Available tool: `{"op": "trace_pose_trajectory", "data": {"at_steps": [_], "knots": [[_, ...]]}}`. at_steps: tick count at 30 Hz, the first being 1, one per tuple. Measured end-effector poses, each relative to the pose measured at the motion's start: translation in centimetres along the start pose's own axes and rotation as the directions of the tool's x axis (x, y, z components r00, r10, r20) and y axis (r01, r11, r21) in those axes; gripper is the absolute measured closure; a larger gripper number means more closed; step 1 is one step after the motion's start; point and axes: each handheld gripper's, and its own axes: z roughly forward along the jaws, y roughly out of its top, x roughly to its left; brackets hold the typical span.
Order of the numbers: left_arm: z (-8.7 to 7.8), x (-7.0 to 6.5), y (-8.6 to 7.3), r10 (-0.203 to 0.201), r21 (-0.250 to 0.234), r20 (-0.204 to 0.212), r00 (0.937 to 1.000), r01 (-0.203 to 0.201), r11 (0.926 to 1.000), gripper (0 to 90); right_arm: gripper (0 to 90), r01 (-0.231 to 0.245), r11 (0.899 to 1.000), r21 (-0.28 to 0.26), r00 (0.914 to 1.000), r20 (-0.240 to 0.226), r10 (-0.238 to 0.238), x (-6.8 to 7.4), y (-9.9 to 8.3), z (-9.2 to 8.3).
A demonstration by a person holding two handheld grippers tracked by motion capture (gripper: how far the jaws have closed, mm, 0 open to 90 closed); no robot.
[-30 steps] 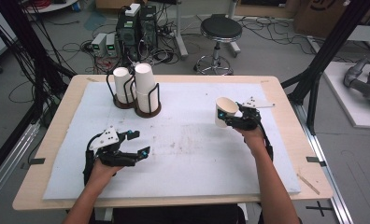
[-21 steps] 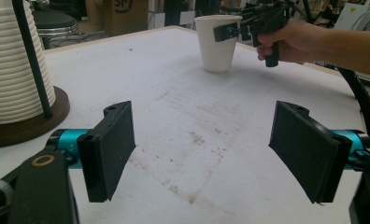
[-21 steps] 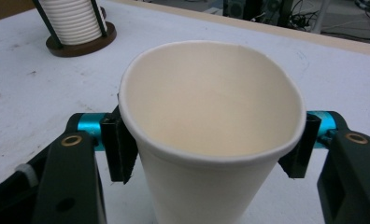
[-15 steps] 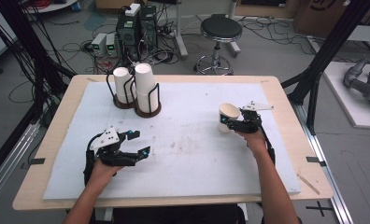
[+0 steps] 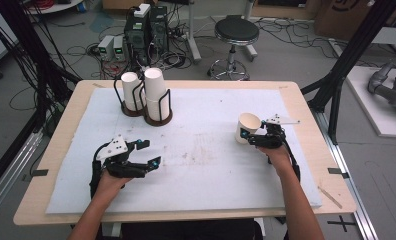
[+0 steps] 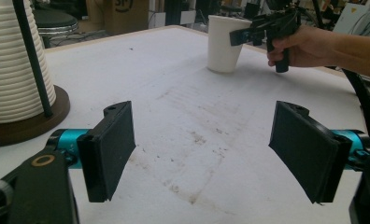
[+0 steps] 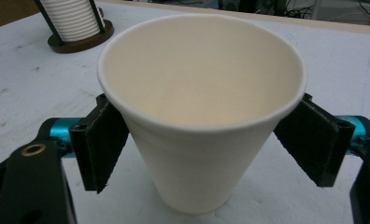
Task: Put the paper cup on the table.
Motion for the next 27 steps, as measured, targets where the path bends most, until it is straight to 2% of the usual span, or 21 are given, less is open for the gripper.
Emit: {"op": "trace_pose_trajectory", "data": {"at_steps": [5,8,9,16,17,22,27], "knots": [[0.1,0.1,0.0,-0.001,0.002,0.001,1.0,0.001,1.0,22.1,19.6,0.012,1.0,0.022,0.9998,-0.017,-0.011,0.0,-0.7,-1.1],[0.1,0.1,0.0,-0.001,0.003,0.001,1.0,0.001,1.0,22.1,19.5,0.045,0.998,0.046,0.9986,-0.028,-0.044,0.3,-0.8,-1.5],[0.1,0.1,0.0,-0.002,0.003,0.001,1.0,0.002,1.0,22.1,19.6,0.059,0.997,0.043,0.9978,-0.033,-0.058,0.5,-0.8,-1.8],[0.1,0.3,0.1,-0.004,-0.002,-0.004,1.0,0.004,1.0,22.1,19.6,0.05,0.999,-0.013,0.9972,-0.054,-0.051,0.9,-1.2,-4.0],[0.1,0.4,0.1,-0.007,-0.005,-0.006,1.0,0.007,1.0,22.1,19.6,0.069,0.998,-0.015,0.9963,-0.051,-0.069,1.0,-1.2,-4.3],[0.1,0.7,0.3,-0.013,-0.016,-0.017,0.9998,0.013,0.9998,22.1,19.6,0.101,0.995,-0.029,0.9931,-0.058,-0.102,1.6,-1.1,-5.6],[-0.1,0.8,0.3,-0.018,-0.028,-0.03,0.9994,0.017,0.9995,22.1,19.6,0.104,0.993,-0.047,0.9928,-0.055,-0.107,2.1,-1.3,-6.8]]}}
